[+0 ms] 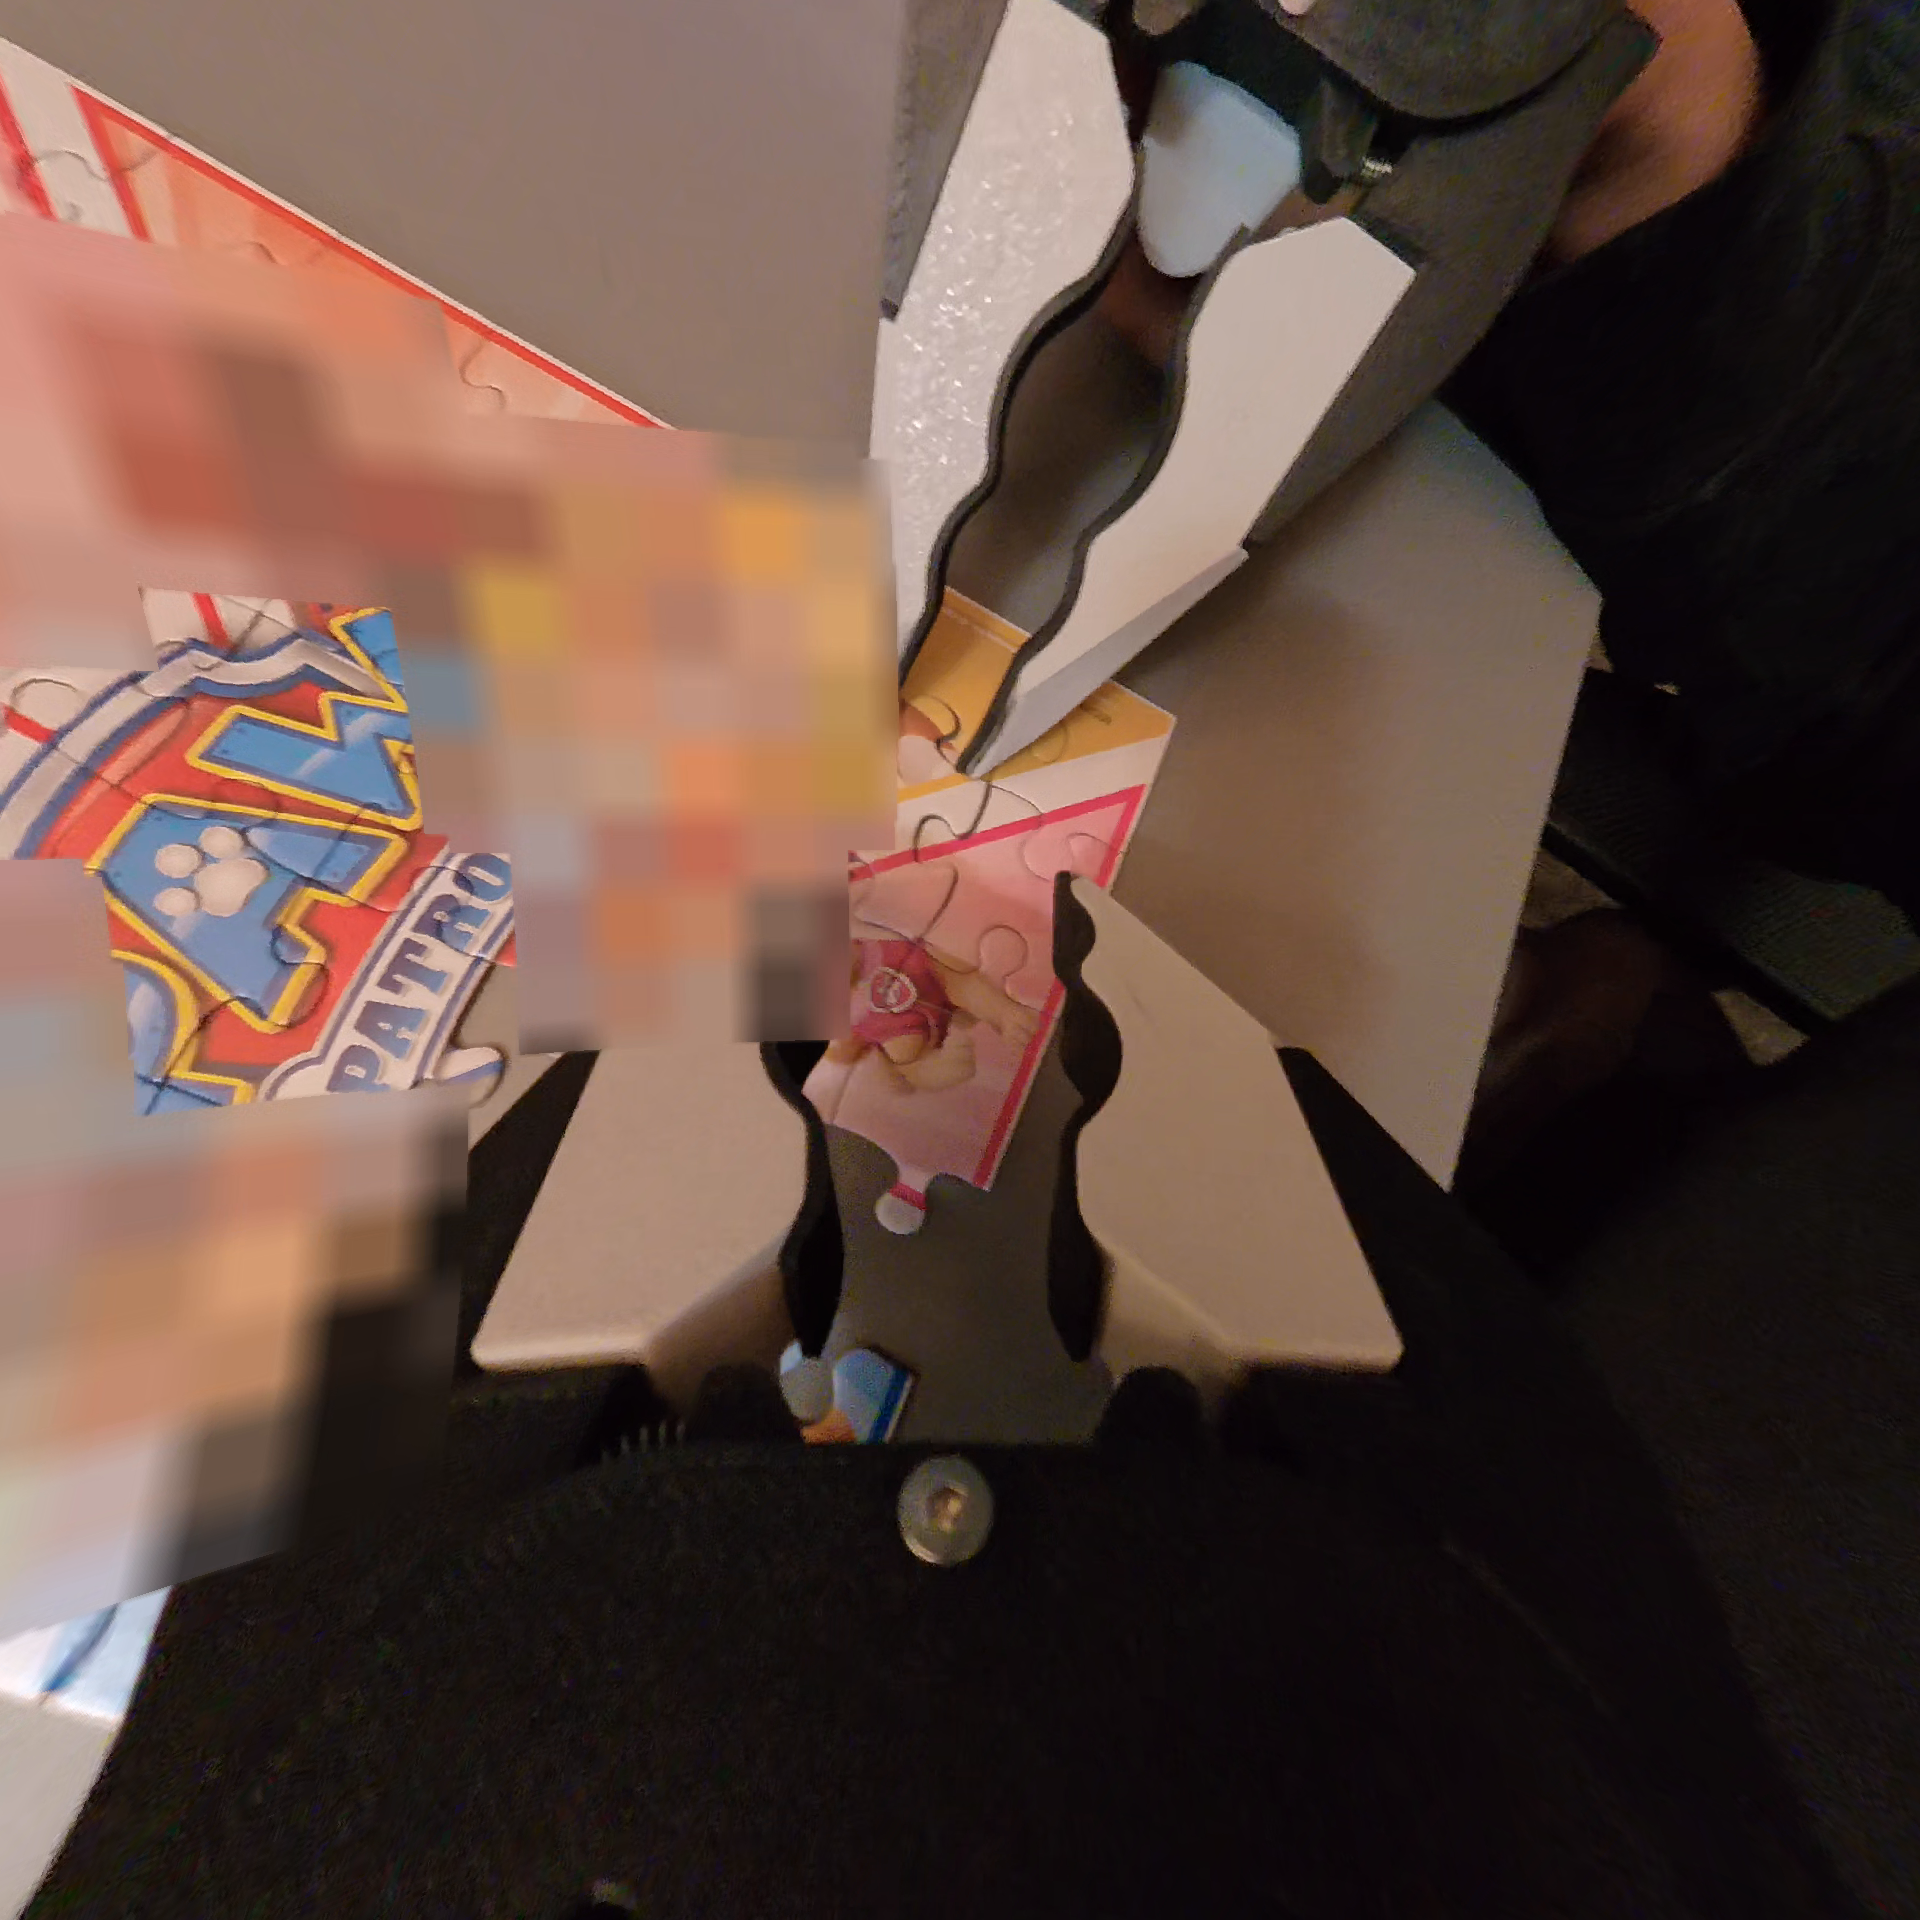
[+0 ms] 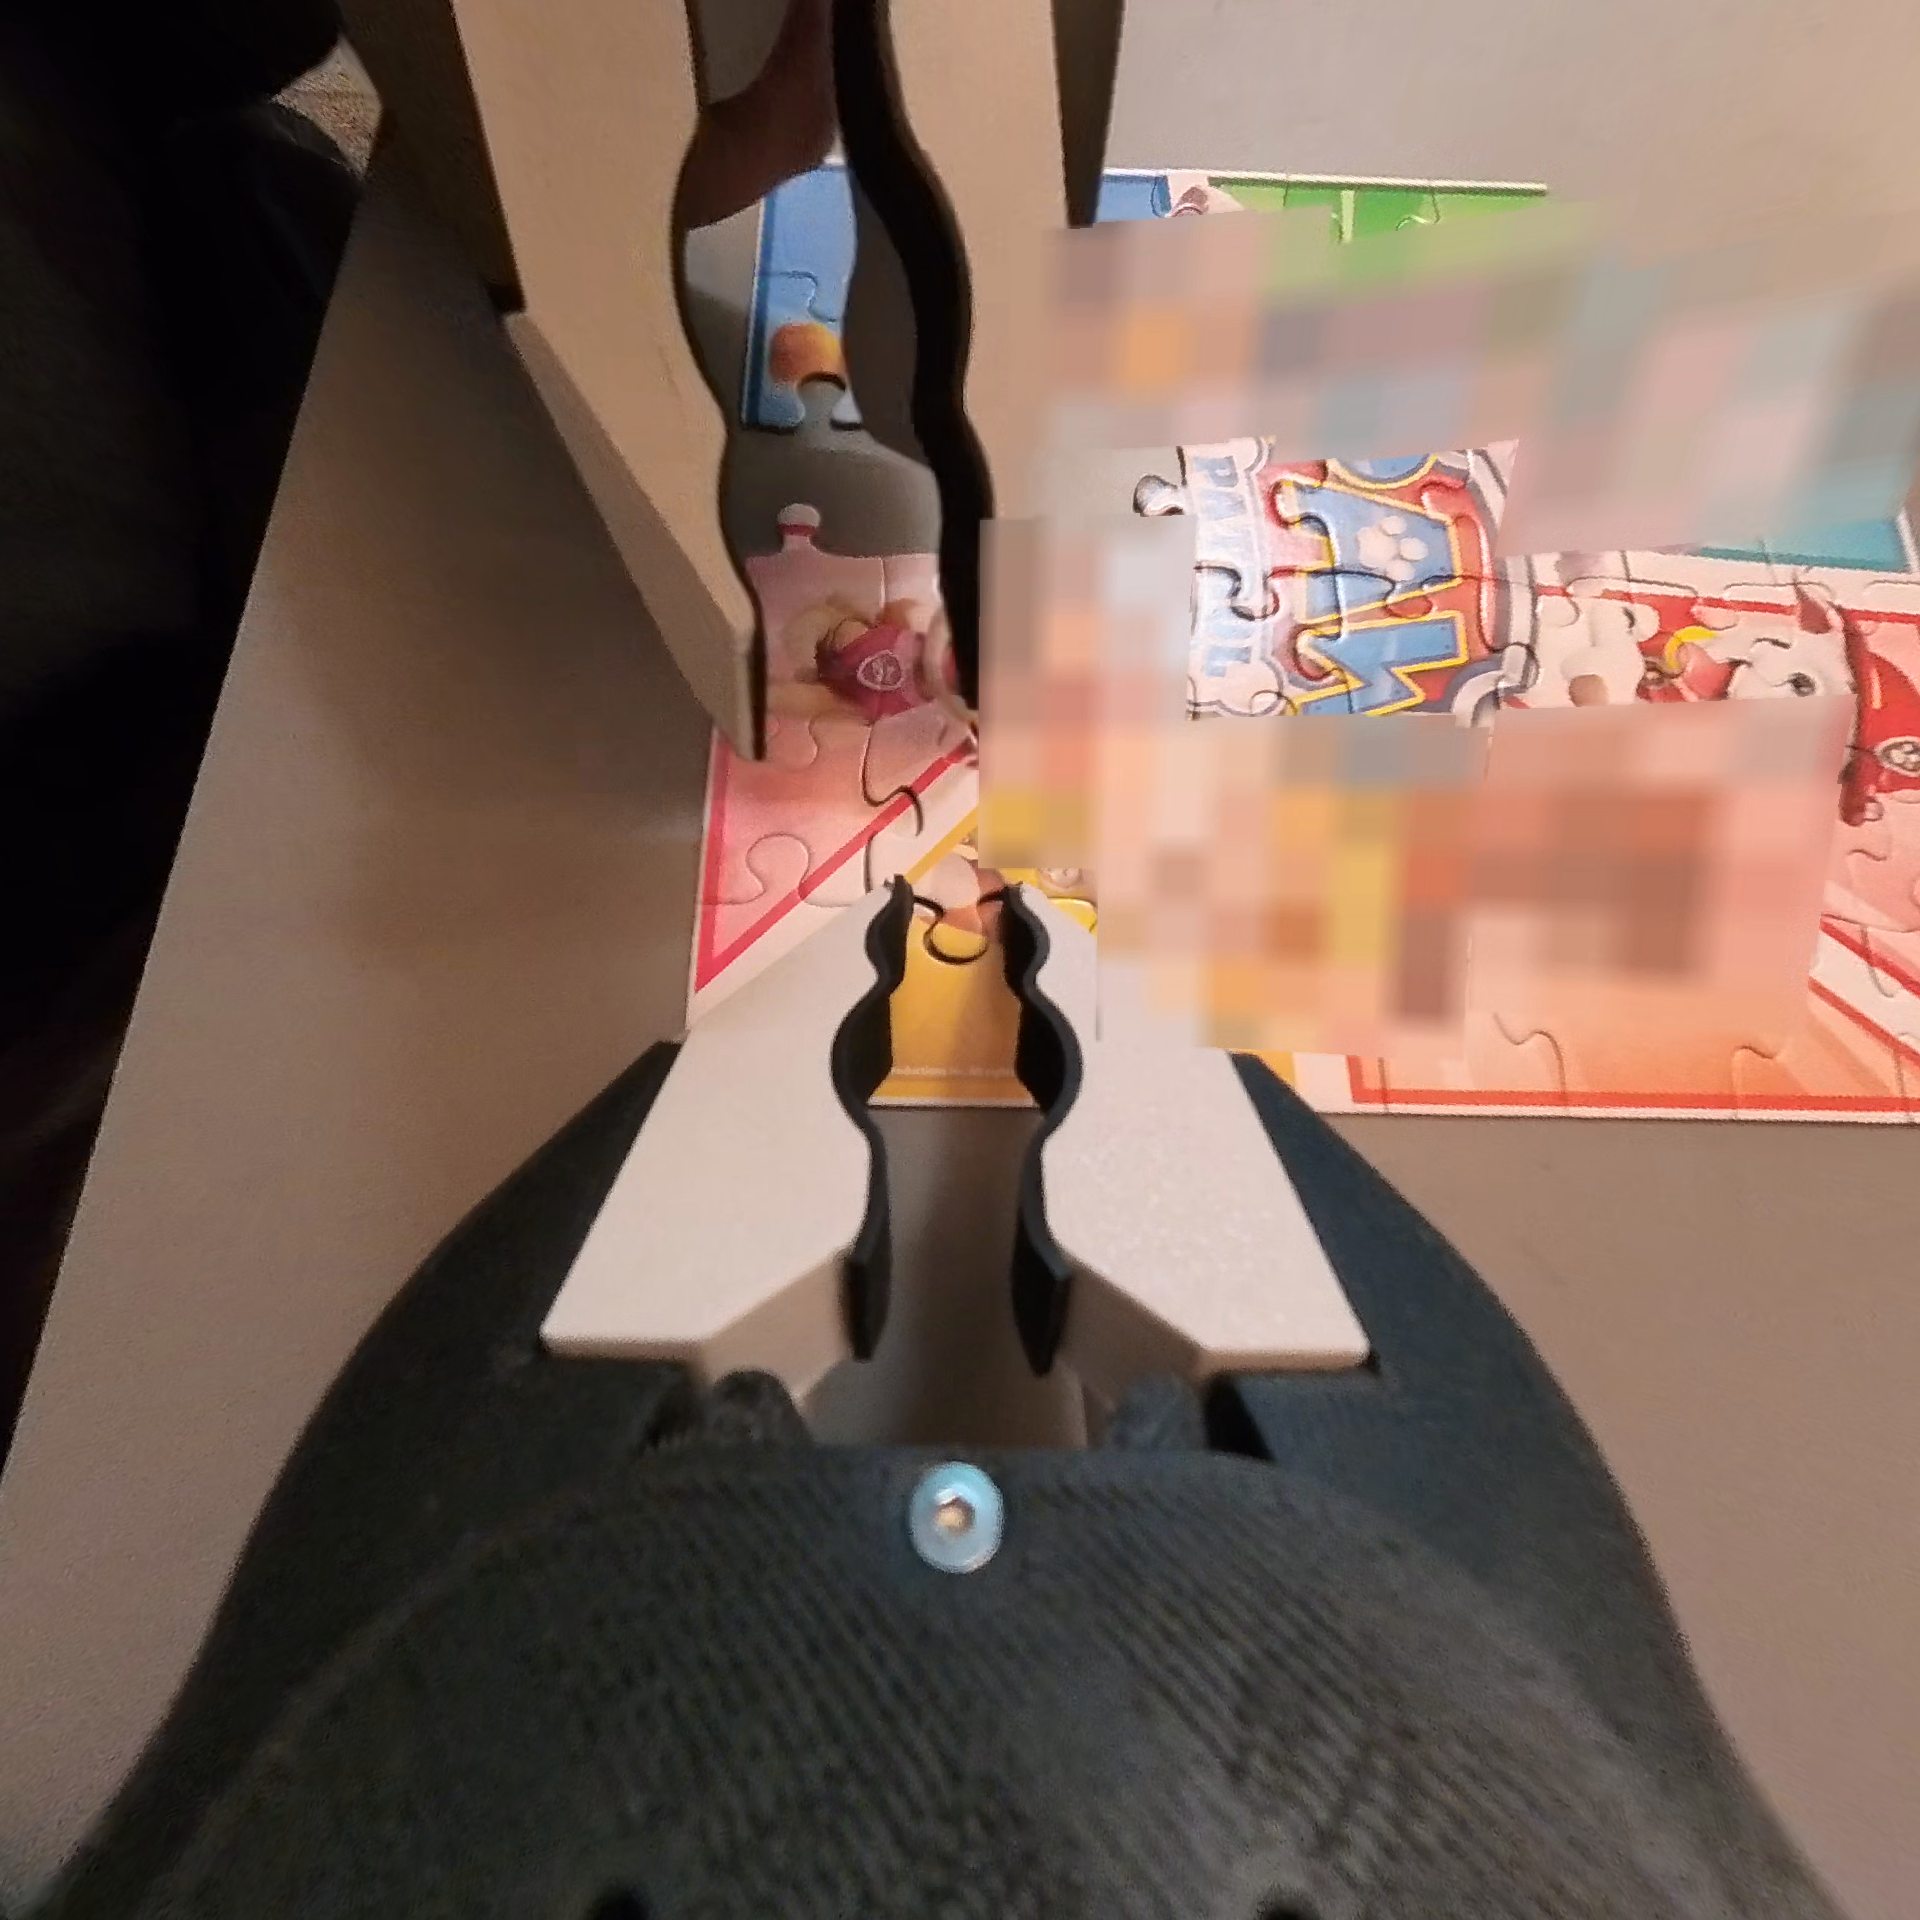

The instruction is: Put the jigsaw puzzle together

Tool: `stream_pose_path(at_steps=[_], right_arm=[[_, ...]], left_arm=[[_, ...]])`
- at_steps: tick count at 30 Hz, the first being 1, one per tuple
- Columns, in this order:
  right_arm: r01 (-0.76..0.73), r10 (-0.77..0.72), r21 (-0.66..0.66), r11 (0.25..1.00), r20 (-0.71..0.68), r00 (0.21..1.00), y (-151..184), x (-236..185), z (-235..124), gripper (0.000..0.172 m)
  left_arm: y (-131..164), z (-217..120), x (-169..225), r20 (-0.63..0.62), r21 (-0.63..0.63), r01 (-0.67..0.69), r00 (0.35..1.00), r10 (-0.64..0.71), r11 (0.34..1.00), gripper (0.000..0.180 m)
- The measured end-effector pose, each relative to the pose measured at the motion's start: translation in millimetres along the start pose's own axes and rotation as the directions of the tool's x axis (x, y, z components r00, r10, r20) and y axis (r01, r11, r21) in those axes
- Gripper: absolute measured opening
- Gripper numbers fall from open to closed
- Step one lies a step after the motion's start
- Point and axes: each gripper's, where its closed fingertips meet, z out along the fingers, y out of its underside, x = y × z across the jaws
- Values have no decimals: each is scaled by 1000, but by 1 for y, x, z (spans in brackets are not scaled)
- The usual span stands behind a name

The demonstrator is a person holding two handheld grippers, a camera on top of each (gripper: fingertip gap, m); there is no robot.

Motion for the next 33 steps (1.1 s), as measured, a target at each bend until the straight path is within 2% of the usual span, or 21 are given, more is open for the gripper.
stream_pose_path(at_steps=[5,10,15,19,23,27,33], right_arm=[[-2,2,27,1000,-8,1000,-6,1,1,14],[-22,22,22,1000,3,1000,-5,1,4,10],[-59,59,33,998,11,998,-6,2,5,10],[-79,79,40,996,14,997,-6,3,5,8],[-79,79,37,996,13,997,-5,3,5,7],[-88,87,22,996,22,996,-2,2,3,6],[-69,70,19,997,-41,997,-2,12,-1,6]], left_arm=[[-13,2,-15,80,94,6,997,-13,996,36],[-2,9,-21,115,27,-9,993,6,1000,13],[0,11,-15,83,9,-20,996,19,1000,3],[0,11,-14,70,8,-19,997,18,1000,5],[-3,5,-25,123,20,-33,992,31,999,24],[-1,8,-19,55,25,4,998,-5,1000,27],[-1,8,-18,71,21,-18,997,16,1000,26]])
